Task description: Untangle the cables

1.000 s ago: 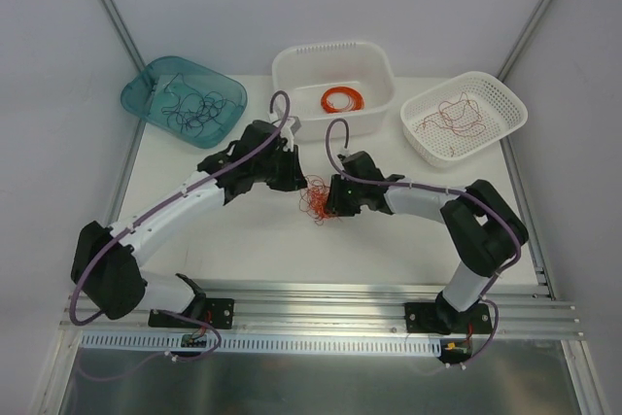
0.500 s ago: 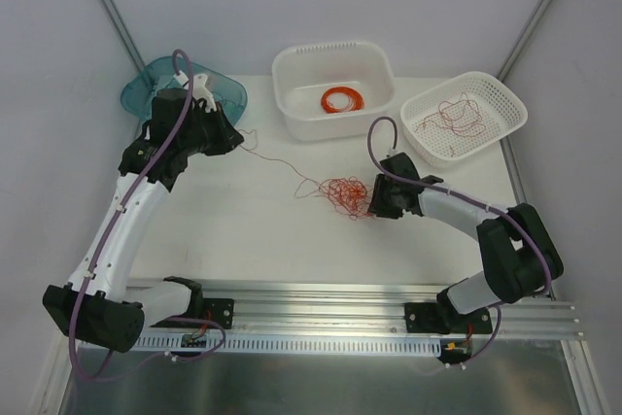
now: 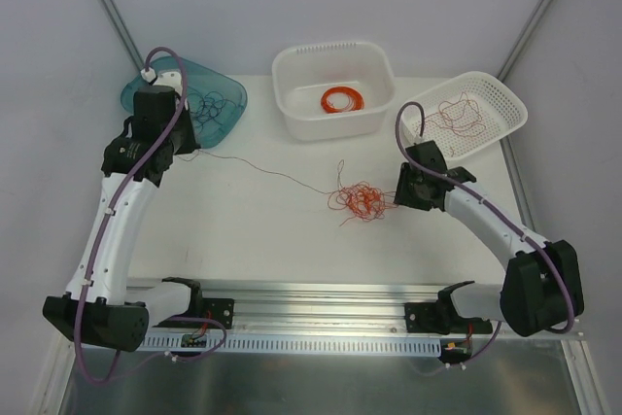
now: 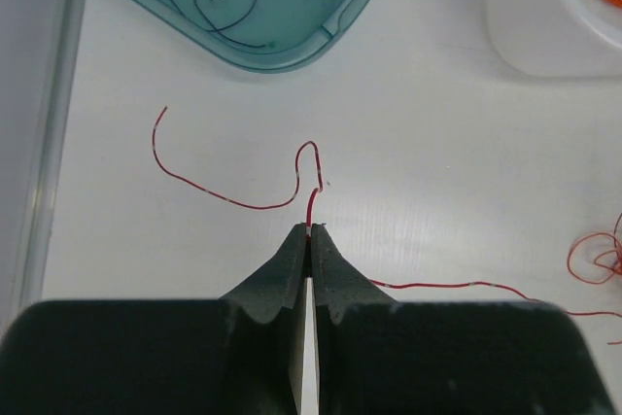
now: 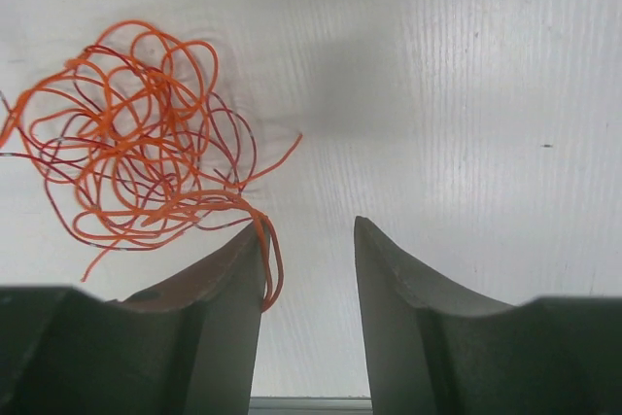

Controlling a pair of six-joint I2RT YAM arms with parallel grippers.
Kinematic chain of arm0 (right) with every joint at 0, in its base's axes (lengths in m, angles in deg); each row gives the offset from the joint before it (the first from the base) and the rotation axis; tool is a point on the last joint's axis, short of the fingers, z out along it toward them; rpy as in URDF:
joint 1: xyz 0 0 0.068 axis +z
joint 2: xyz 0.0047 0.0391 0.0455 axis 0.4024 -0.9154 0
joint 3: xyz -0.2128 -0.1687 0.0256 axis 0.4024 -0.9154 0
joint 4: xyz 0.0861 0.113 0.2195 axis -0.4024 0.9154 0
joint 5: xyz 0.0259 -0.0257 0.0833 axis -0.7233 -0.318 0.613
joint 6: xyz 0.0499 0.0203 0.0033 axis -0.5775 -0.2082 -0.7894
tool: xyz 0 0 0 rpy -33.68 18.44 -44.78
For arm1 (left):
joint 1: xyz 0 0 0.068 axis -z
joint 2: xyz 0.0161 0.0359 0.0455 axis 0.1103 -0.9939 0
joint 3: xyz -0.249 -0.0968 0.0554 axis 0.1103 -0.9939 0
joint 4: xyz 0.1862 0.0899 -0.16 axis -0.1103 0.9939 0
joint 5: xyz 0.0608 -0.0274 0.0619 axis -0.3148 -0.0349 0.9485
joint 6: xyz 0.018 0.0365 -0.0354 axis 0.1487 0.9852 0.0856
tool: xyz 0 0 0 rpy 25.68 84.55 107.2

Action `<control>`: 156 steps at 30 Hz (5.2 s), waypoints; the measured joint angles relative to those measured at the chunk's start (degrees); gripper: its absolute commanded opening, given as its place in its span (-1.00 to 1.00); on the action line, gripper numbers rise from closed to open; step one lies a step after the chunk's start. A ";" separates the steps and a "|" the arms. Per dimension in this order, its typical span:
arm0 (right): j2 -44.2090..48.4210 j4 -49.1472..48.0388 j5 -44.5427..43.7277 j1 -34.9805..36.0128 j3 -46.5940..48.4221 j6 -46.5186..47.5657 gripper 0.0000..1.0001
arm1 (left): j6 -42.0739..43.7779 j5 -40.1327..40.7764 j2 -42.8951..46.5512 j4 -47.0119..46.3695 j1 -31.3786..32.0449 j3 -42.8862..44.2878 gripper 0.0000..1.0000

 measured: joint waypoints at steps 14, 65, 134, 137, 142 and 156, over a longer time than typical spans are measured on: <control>6.75 4.94 7.87 0.24 15.43 7.82 0.46 | 1.03 -6.95 0.68 1.31 0.00 -5.51 -1.00; -2.23 -5.35 8.37 19.78 0.07 11.96 -0.99 | -3.45 -1.97 -13.84 -2.27 -16.74 0.15 -1.00; -4.17 -14.25 28.74 23.32 21.07 19.47 -0.99 | -15.67 -24.17 -6.43 -6.67 10.93 -6.80 0.04; -2.84 -11.76 27.41 22.91 23.69 20.26 -0.99 | -14.29 -22.95 -5.55 -7.50 10.93 -7.08 0.43; -2.38 -7.63 25.24 21.24 28.41 21.00 -0.99 | -12.72 -21.38 0.22 -10.08 10.93 -9.46 0.71; -1.97 -1.36 16.02 4.96 40.76 20.31 -0.99 | -7.21 -20.50 16.76 -19.71 10.93 -29.90 0.96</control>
